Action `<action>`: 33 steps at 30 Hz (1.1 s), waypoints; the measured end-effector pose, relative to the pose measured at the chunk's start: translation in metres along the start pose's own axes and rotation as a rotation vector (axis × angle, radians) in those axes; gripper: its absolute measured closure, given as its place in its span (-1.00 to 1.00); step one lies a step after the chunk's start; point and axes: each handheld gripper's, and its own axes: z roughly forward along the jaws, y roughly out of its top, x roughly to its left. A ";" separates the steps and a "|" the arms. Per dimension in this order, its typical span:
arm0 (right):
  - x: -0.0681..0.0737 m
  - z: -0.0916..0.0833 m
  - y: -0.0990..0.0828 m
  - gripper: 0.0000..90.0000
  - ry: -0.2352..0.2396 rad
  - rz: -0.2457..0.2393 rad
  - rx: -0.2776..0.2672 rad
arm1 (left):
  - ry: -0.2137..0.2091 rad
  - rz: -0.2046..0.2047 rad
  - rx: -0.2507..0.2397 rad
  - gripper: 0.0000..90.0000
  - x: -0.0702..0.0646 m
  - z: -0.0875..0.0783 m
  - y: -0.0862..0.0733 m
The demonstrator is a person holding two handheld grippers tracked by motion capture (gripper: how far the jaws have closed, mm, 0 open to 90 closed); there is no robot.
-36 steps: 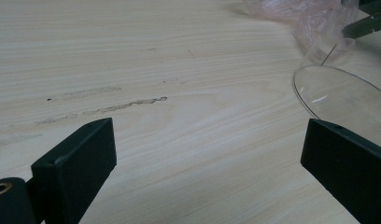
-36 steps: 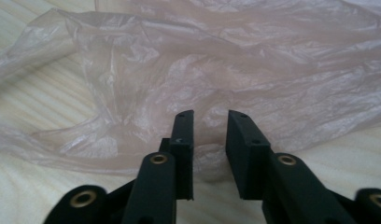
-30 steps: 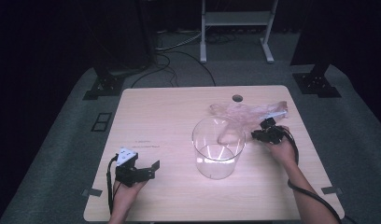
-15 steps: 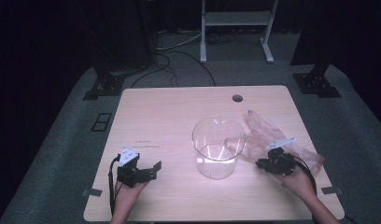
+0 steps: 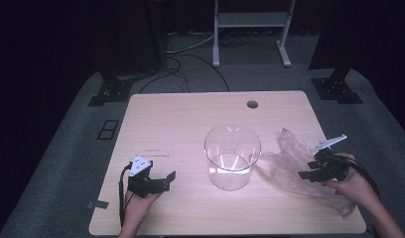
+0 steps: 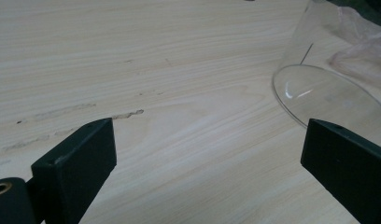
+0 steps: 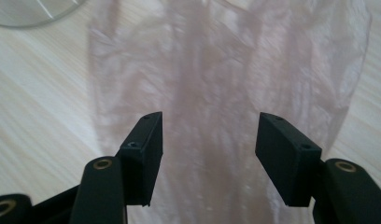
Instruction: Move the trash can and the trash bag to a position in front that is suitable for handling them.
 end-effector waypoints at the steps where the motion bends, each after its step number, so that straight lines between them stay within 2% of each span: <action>1: -0.005 0.003 -0.001 -0.11 0.000 0.007 0.018 | -0.004 0.002 -0.002 -0.95 0.000 0.000 0.000; 4: -0.014 0.013 -0.002 -0.14 0.013 0.012 0.067 | -0.012 0.009 0.008 -0.95 -0.001 0.002 -0.001; 7: -0.015 0.025 -0.003 -0.07 0.022 -0.008 0.113 | -0.016 0.010 0.014 -0.95 -0.001 0.002 -0.002; 10: -0.012 0.033 -0.005 0.13 0.033 -0.035 0.154 | -0.020 0.016 0.010 -0.95 -0.001 0.001 -0.001; 12: -0.010 0.036 -0.007 0.35 0.038 -0.056 0.175 | -0.028 0.021 0.006 -0.95 -0.001 0.000 -0.001; 16: -0.008 0.035 -0.010 0.62 0.043 -0.053 0.154 | -0.037 0.031 0.012 -0.95 -0.002 0.001 -0.001; 17: -0.008 0.035 -0.011 0.76 0.046 -0.044 0.154 | -0.037 0.033 0.014 -0.95 -0.002 0.001 0.000; 20: -0.008 0.035 -0.012 0.94 0.043 -0.027 0.149 | -0.047 0.038 0.015 -0.93 -0.002 0.001 0.000; 23: -0.008 0.033 -0.013 0.99 0.031 -0.026 0.146 | -0.063 0.039 0.017 -0.92 -0.003 0.000 0.001; 26: -0.011 0.023 -0.011 0.99 0.044 -0.013 0.110 | -0.086 0.050 0.019 -0.91 -0.004 0.001 0.002; 28: -0.012 0.013 -0.009 0.99 0.053 -0.005 0.086 | -0.096 0.059 0.020 -0.91 -0.006 0.001 0.002; 33: -0.012 -0.020 0.001 1.00 0.040 -0.022 0.025 | -0.104 0.074 0.024 -0.91 -0.008 0.002 0.003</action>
